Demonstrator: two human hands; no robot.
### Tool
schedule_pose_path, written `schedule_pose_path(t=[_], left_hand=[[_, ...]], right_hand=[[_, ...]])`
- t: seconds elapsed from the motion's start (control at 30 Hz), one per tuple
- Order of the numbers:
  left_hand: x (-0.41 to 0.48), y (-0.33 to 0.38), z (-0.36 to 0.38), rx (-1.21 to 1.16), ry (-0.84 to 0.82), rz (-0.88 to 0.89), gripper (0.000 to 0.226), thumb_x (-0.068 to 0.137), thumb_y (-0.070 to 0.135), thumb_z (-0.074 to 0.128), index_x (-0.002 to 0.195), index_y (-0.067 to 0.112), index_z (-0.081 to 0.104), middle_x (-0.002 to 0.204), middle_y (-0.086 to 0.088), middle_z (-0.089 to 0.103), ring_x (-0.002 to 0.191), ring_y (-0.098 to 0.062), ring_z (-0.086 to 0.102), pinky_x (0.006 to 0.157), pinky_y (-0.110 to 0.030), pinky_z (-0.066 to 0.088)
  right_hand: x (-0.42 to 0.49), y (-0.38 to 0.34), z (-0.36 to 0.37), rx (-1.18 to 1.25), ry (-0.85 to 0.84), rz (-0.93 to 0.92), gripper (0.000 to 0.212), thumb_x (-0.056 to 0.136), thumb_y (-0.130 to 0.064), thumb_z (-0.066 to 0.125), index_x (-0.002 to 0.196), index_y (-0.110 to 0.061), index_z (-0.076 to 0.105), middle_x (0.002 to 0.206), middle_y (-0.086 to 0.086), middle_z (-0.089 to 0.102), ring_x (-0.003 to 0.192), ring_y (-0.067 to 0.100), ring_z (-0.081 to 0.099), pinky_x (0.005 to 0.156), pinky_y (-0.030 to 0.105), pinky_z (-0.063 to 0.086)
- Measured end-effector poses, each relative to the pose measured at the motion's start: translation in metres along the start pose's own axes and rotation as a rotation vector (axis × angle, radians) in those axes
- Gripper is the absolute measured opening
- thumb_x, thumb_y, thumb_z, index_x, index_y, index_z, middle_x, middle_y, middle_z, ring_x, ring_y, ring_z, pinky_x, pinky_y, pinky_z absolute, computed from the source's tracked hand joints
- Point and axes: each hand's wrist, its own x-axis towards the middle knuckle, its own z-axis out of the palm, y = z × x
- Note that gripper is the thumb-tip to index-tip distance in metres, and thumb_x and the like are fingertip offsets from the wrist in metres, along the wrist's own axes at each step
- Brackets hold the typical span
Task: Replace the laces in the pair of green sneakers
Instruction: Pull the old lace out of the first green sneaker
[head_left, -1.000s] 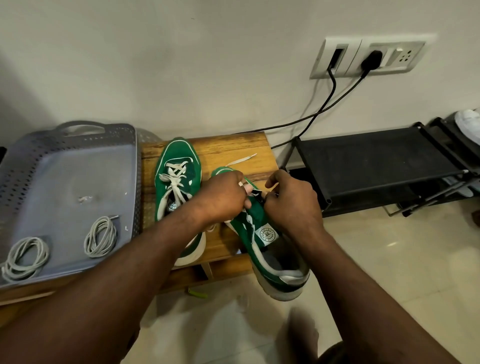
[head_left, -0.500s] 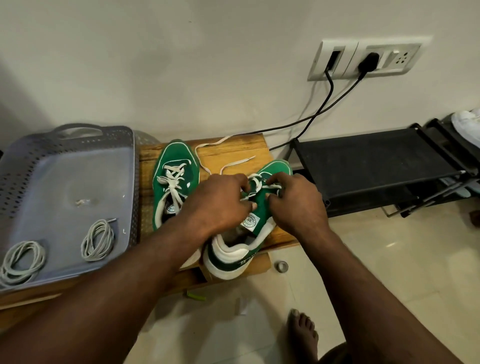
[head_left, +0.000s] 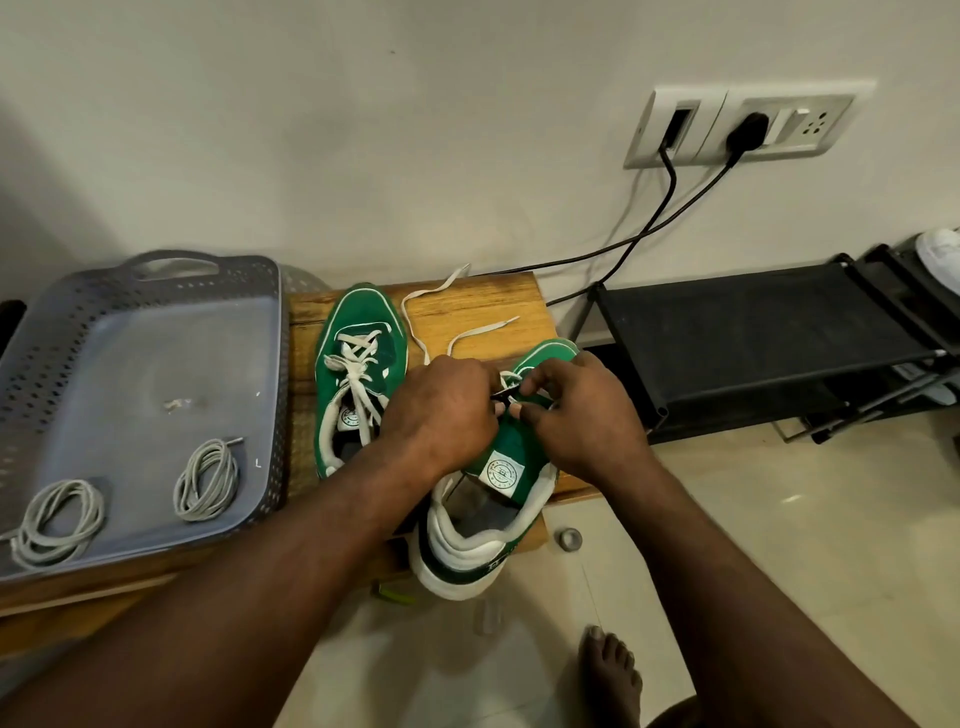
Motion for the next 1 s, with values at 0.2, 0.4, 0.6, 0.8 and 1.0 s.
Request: schedule_pose_path(t=[0.2, 0.4, 0.6, 0.8, 1.0], left_hand=[[0.003, -0.005, 0.002, -0.071, -0.003, -0.047, 0.02, 0.094, 0.033, 0.071, 0.112, 0.029, 0.077, 0.098, -0.003, 0.074, 0.093, -0.025, 0.068, 0.085, -0.042, 0.06], [0.004, -0.003, -0.002, -0.12, -0.096, -0.019, 0.023, 0.095, 0.043, 0.071, 0.116, 0.034, 0.076, 0.104, 0.003, 0.075, 0.096, -0.021, 0.068, 0.089, -0.039, 0.058], [0.002, -0.001, 0.0, -0.122, -0.069, -0.039, 0.022, 0.093, 0.039, 0.075, 0.114, 0.032, 0.078, 0.11, 0.004, 0.076, 0.101, -0.02, 0.067, 0.09, -0.036, 0.056], [0.004, -0.008, -0.009, -0.119, -0.038, -0.082, 0.018, 0.094, 0.039, 0.074, 0.11, 0.03, 0.079, 0.102, 0.001, 0.076, 0.092, -0.021, 0.067, 0.083, -0.035, 0.057], [0.002, 0.0, -0.008, -0.106, -0.071, -0.015, 0.021, 0.094, 0.039, 0.075, 0.115, 0.035, 0.077, 0.107, 0.005, 0.076, 0.09, -0.016, 0.064, 0.082, -0.031, 0.054]], right_hand=[[-0.003, -0.004, -0.014, 0.31, -0.122, -0.033, 0.012, 0.093, -0.022, 0.076, 0.082, -0.017, 0.074, 0.103, 0.001, 0.061, 0.098, 0.019, 0.062, 0.086, 0.038, 0.055], [-0.007, -0.001, -0.016, 0.356, -0.081, -0.001, 0.036, 0.095, -0.037, 0.072, 0.065, -0.02, 0.06, 0.078, -0.004, 0.06, 0.07, 0.003, 0.058, 0.068, 0.033, 0.049], [0.0, 0.002, -0.01, 0.097, -0.11, -0.056, 0.017, 0.09, -0.026, 0.082, 0.074, -0.025, 0.076, 0.08, -0.009, 0.071, 0.081, 0.006, 0.067, 0.077, 0.034, 0.06], [-0.012, 0.012, -0.051, 0.704, -0.548, -0.323, 0.011, 0.09, -0.014, 0.074, 0.09, -0.004, 0.078, 0.092, 0.001, 0.065, 0.091, 0.015, 0.064, 0.08, 0.026, 0.054], [-0.005, 0.007, -0.03, 0.213, -0.104, -0.042, 0.029, 0.083, -0.049, 0.084, 0.076, -0.022, 0.074, 0.076, -0.004, 0.07, 0.068, 0.007, 0.065, 0.056, 0.025, 0.052]])
